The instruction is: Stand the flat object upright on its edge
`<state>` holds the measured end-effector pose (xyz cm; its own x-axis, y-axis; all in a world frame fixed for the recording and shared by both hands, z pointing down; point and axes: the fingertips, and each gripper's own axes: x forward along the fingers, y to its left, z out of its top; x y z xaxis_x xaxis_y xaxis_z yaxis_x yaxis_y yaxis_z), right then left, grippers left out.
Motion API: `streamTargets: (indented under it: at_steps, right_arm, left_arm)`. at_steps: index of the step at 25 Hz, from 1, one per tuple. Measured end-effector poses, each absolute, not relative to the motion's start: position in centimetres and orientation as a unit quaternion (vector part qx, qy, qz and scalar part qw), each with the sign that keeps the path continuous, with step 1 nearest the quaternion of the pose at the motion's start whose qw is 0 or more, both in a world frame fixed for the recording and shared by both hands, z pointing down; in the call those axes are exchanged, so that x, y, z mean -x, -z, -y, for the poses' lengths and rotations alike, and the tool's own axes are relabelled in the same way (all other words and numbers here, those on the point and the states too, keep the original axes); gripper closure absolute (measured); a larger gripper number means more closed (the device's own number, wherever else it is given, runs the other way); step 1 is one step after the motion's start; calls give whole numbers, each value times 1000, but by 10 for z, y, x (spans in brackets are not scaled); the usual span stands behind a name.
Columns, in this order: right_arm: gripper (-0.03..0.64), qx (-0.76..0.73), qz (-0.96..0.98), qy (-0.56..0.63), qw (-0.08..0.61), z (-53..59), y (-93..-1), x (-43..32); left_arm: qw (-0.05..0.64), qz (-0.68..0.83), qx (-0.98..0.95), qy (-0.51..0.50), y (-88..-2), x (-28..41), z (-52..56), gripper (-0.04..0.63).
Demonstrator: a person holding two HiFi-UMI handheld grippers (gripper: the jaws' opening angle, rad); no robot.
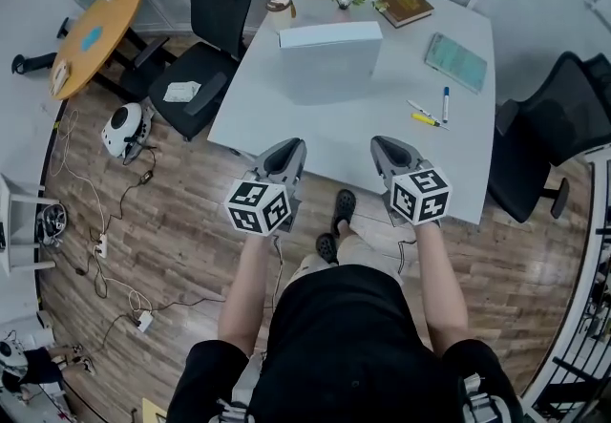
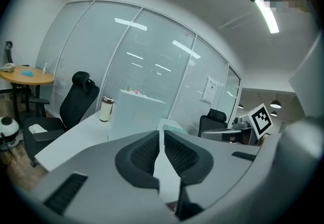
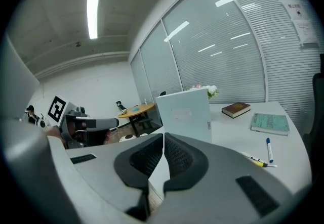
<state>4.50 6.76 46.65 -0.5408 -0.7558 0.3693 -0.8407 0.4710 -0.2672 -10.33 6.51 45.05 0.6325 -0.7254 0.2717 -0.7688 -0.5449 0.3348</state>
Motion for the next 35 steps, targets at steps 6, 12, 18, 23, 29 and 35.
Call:
streamTargets:
  at_steps: [6, 12, 18, 23, 29, 35]
  right_arm:
    - [600, -462, 861, -193, 90, -90, -452, -37]
    - [600, -454, 873, -161, 73, -96, -420, -27]
    - [600, -460, 877, -138, 11, -108, -365, -36]
    - [601, -468, 875, -123, -25, -117, -346, -44]
    - [601, -461, 881, -109, -22, -129, -343, -39]
    - [601, -453, 886, -95, -6, -135, -344, -34]
  left_arm:
    - [181, 428, -885, -37, -426, 106, -86, 556]
    - [159, 433, -887, -27, -402, 112, -101, 558]
    - [156, 456, -876, 23, -371, 118, -108, 558]
    - [134, 449, -883, 24, -359, 112, -113, 558]
    - [139, 448, -883, 29, -362, 108, -116, 558]
    - [138, 442, -886, 26, -366, 99, -121, 558]
